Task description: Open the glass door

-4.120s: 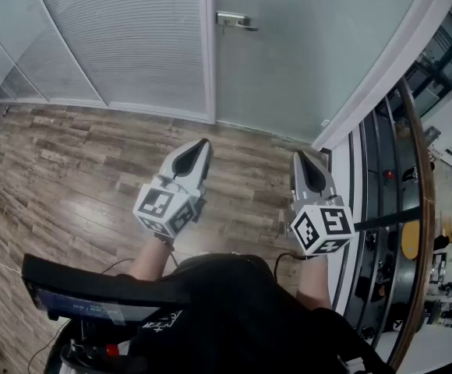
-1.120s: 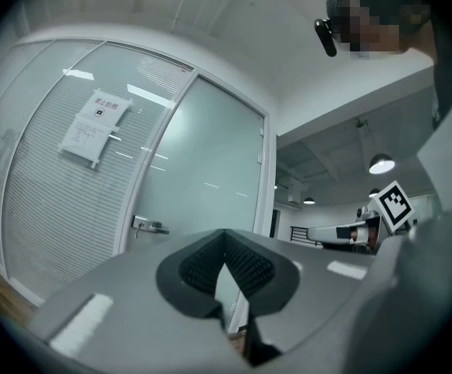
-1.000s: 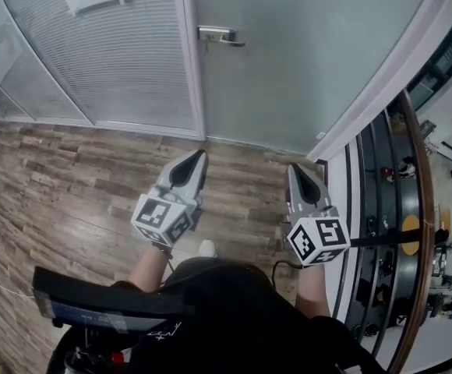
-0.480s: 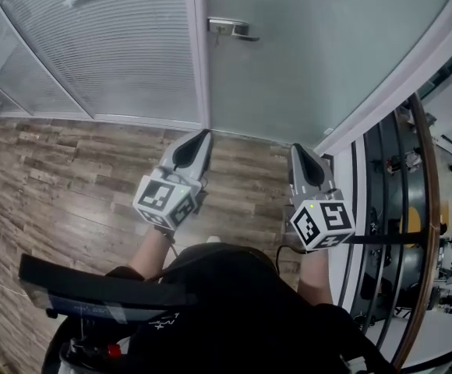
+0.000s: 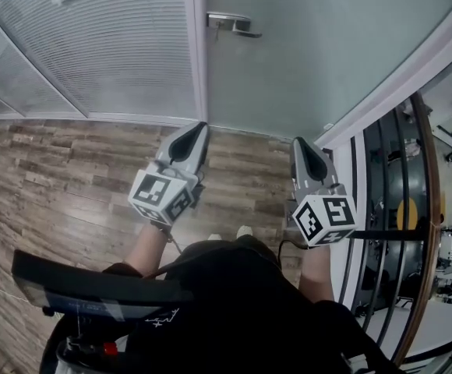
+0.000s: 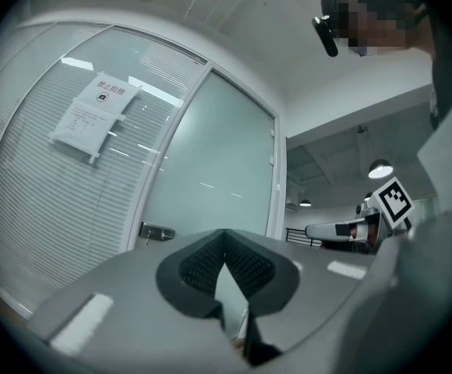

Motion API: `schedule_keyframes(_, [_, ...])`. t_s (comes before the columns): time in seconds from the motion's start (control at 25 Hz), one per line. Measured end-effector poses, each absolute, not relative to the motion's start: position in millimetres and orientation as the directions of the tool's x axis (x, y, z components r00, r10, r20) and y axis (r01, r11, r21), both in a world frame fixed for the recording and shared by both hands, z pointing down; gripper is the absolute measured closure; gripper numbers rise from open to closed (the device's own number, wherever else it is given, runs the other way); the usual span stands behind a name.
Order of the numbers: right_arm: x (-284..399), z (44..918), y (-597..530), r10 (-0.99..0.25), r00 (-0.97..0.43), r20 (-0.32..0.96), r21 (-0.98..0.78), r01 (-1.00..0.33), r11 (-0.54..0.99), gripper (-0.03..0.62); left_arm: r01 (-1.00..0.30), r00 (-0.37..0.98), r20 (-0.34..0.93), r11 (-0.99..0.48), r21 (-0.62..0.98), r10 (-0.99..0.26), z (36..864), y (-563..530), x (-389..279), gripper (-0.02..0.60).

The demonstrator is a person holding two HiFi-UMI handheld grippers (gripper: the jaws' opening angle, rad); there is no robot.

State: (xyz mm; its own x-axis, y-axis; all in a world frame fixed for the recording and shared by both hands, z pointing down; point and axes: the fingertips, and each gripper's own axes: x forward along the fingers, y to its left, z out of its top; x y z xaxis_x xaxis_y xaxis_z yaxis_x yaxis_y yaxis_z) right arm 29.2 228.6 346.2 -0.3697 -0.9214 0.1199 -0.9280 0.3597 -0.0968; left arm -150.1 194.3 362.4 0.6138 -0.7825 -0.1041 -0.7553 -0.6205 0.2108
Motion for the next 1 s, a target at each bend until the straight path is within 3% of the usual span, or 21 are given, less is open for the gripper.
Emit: schedule_keyframes(1.0, [64.4,355.2,116.8,-0.878,-0.461,0.128,-0.103,-0.887,0.45,0.592,-0.813,0.543,-0.075,-0.546,0.201,-0.836,363.6,103.8,-110.1,0.58])
